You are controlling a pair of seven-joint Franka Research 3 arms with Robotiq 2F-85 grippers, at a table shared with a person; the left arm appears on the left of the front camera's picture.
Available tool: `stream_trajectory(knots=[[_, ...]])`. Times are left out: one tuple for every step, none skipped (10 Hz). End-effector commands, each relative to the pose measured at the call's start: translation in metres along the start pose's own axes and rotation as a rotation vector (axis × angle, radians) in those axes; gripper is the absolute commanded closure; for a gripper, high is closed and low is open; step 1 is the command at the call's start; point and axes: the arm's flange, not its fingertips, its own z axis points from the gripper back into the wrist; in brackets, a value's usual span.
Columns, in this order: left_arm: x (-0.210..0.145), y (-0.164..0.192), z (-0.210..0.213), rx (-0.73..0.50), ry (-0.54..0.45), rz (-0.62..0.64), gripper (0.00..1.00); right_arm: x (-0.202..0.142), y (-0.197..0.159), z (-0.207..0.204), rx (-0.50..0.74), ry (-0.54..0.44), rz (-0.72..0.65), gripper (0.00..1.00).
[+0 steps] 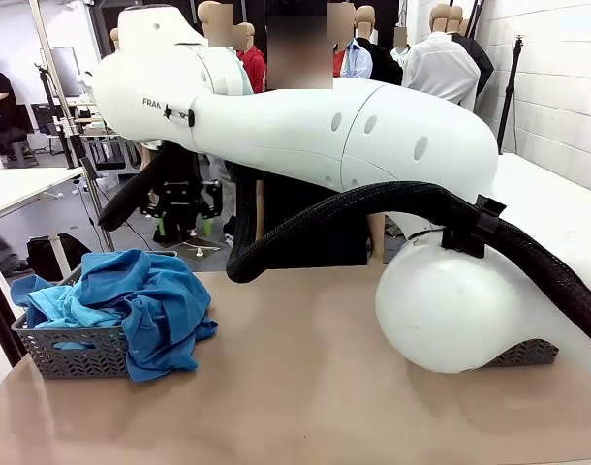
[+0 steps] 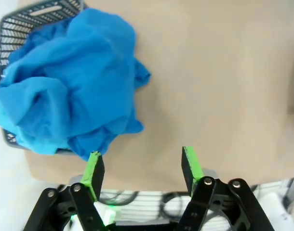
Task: Sort the tops and bottoms.
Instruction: Sort the clothes according to human instructions.
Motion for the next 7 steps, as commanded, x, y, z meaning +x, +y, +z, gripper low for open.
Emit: stream_trajectory(knots=[[-0.002, -0.008, 0.016, -0.007, -0.014, -0.041, 0.00, -0.015, -0.050, 0.010, -0.240, -0.137, 0.320, 0.20], [0.002, -0.024, 0.028, -0.070, -0.033, -0.074, 0.00, -0.024, -0.077, 0.013, -0.277, -0.153, 0.440, 0.20], [0.007, -0.045, 0.031, -0.104, -0.010, -0.123, 0.00, -0.032, -0.099, 0.010, -0.334, -0.164, 0.534, 0.20], [0.014, -0.075, 0.028, -0.104, 0.017, -0.184, 0.00, -0.039, -0.123, 0.002, -0.421, -0.185, 0.589, 0.20], [0.018, -0.110, 0.028, -0.129, 0.033, -0.241, 0.00, -0.048, -0.148, -0.005, -0.388, -0.188, 0.544, 0.20], [0.022, -0.153, 0.028, -0.144, 0.039, -0.342, 0.00, -0.066, -0.182, -0.015, -0.321, -0.217, 0.510, 0.20], [0.021, -0.190, 0.024, -0.174, 0.049, -0.394, 0.00, -0.087, -0.212, -0.022, -0.289, -0.238, 0.468, 0.20]])
